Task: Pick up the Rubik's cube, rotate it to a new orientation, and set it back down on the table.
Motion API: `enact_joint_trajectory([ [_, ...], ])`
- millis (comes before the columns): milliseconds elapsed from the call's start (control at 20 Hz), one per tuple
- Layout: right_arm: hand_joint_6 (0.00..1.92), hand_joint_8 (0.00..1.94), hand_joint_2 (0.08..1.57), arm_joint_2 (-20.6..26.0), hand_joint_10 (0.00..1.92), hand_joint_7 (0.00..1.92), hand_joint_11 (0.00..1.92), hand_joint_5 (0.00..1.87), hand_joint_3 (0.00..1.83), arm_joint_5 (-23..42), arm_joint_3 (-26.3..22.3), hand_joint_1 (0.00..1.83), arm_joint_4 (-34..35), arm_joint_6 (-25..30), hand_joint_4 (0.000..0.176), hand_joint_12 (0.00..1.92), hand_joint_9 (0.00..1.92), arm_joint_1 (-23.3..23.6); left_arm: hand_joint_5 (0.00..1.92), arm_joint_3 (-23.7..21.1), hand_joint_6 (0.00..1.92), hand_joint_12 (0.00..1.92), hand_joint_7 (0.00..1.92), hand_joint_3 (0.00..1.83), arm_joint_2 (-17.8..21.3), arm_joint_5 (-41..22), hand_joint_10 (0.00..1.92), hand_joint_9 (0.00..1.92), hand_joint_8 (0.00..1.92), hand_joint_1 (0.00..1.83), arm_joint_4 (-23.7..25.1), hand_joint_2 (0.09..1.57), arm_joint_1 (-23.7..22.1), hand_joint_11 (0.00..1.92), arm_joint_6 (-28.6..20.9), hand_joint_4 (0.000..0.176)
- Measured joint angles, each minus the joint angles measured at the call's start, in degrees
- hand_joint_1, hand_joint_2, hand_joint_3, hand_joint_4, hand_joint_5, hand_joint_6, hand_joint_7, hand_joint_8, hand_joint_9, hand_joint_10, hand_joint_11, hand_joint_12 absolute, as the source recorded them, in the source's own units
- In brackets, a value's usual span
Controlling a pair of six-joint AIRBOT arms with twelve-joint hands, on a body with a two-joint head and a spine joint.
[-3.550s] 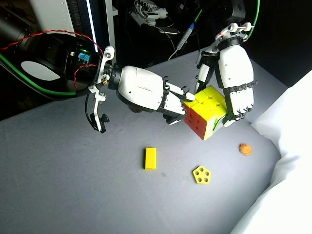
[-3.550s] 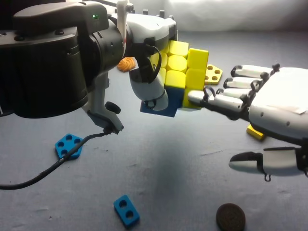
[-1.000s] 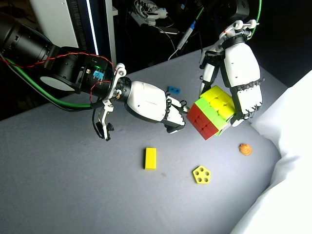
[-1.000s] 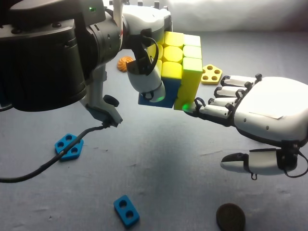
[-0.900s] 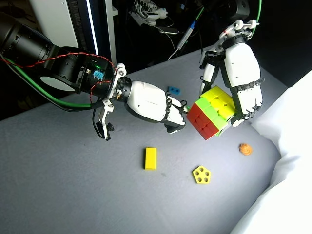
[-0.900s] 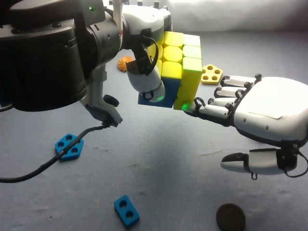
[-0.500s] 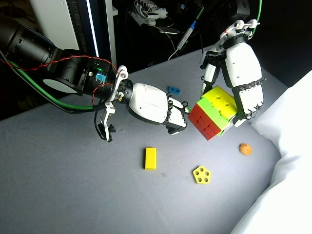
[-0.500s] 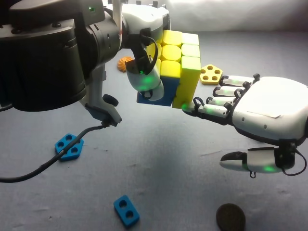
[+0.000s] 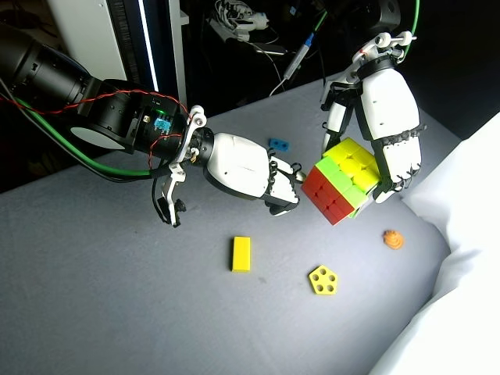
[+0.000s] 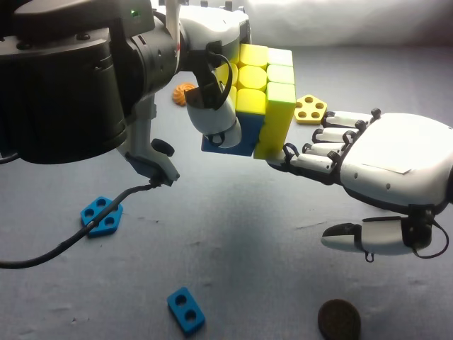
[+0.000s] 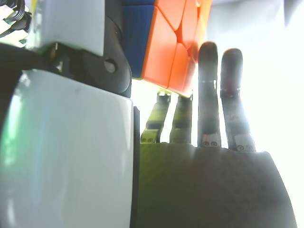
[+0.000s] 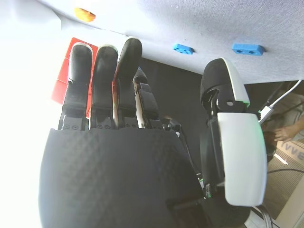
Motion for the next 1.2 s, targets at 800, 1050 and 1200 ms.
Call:
enact_joint_trajectory([
  [800,0.01,1.56,1.19,-0.31,1.91,0.24,0.0,0.06,0.0,0.0,0.55,0.45,1.14,-0.2,0.0,1.92,0.14,0.02,0.12,0.07,1.16,1.61,0.16,0.0,0.0,0.02,1.32,0.22,1.28,1.18,0.2,1.16,0.0,0.11,-0.07,0.0],
  [1050,0.0,1.58,1.19,-0.52,1.92,0.24,0.0,0.05,0.0,-0.44,0.9,0.49,1.77,-0.39,0.0,1.92,0.14,0.04,0.09,0.39,1.22,1.59,0.19,0.0,-0.22,-0.13,1.3,0.23,1.23,1.18,0.2,1.17,0.0,0.13,-0.09,0.0],
  [1200,0.0,1.56,1.19,-0.63,1.92,0.25,0.0,0.05,0.0,-1.36,0.9,0.51,1.9,-0.42,0.0,1.92,0.13,0.04,0.13,0.39,1.18,1.59,0.18,0.0,-0.22,-0.07,1.31,0.22,1.25,1.17,0.11,1.16,0.0,0.14,-0.09,0.0],
])
